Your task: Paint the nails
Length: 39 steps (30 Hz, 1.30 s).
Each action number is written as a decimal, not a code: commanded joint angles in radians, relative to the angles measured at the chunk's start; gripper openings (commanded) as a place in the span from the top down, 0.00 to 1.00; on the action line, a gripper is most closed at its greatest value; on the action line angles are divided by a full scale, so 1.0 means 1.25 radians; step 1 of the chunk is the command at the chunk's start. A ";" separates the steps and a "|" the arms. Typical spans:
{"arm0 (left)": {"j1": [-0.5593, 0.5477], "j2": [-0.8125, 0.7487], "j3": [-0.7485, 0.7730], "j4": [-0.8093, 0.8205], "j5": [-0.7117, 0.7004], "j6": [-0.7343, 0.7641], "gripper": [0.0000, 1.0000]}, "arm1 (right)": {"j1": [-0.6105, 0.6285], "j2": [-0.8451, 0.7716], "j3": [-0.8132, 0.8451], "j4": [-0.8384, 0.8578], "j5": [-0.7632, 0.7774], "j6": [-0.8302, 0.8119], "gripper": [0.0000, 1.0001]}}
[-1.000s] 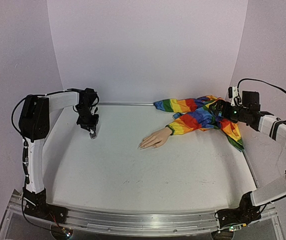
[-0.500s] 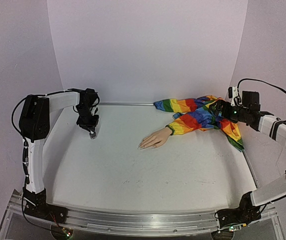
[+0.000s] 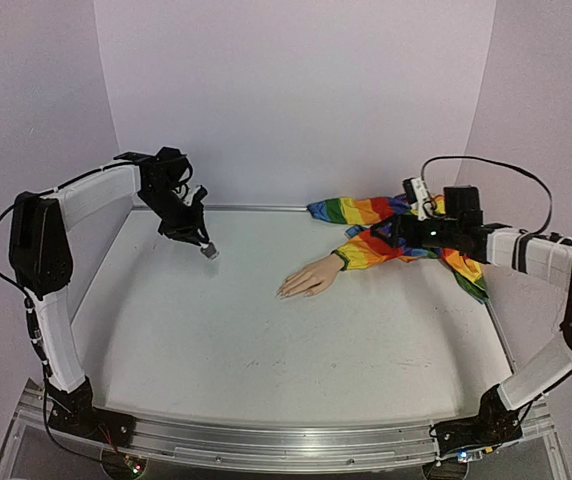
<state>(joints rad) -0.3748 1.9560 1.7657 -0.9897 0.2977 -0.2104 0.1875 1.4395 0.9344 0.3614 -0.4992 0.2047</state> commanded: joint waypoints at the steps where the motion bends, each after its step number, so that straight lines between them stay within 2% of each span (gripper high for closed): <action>1: -0.058 -0.091 0.000 -0.013 0.200 -0.029 1.00 | 0.185 0.103 0.077 0.102 -0.124 -0.083 0.02; 6: -0.131 -0.111 0.035 -0.012 0.237 -0.045 1.00 | 0.316 0.232 0.140 0.254 -0.242 -0.087 0.03; 9: -0.161 -0.113 0.051 -0.011 0.243 -0.033 1.00 | 0.352 0.301 0.183 0.320 -0.295 -0.068 0.08; 14: -0.176 -0.122 0.045 -0.012 0.279 -0.040 1.00 | 0.383 0.381 0.236 0.392 -0.356 -0.031 0.20; 16: -0.182 -0.126 0.040 -0.011 0.281 -0.039 1.00 | 0.398 0.404 0.252 0.409 -0.369 -0.026 0.28; 24: -0.184 -0.133 0.029 -0.011 0.303 -0.028 1.00 | 0.436 0.485 0.302 0.499 -0.456 0.041 0.42; 33: -0.184 -0.135 0.019 -0.012 0.320 -0.010 1.00 | 0.445 0.519 0.329 0.537 -0.474 0.072 0.71; 37: -0.184 -0.135 0.018 -0.012 0.329 -0.006 1.00 | 0.446 0.534 0.342 0.550 -0.478 0.083 0.73; 39: -0.185 -0.137 0.017 -0.011 0.331 -0.004 1.00 | 0.445 0.539 0.351 0.554 -0.476 0.088 0.79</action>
<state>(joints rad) -0.6033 1.8412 1.7733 -1.0214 0.6827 -0.2375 0.7364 2.1014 1.3148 0.9668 -1.0454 0.2901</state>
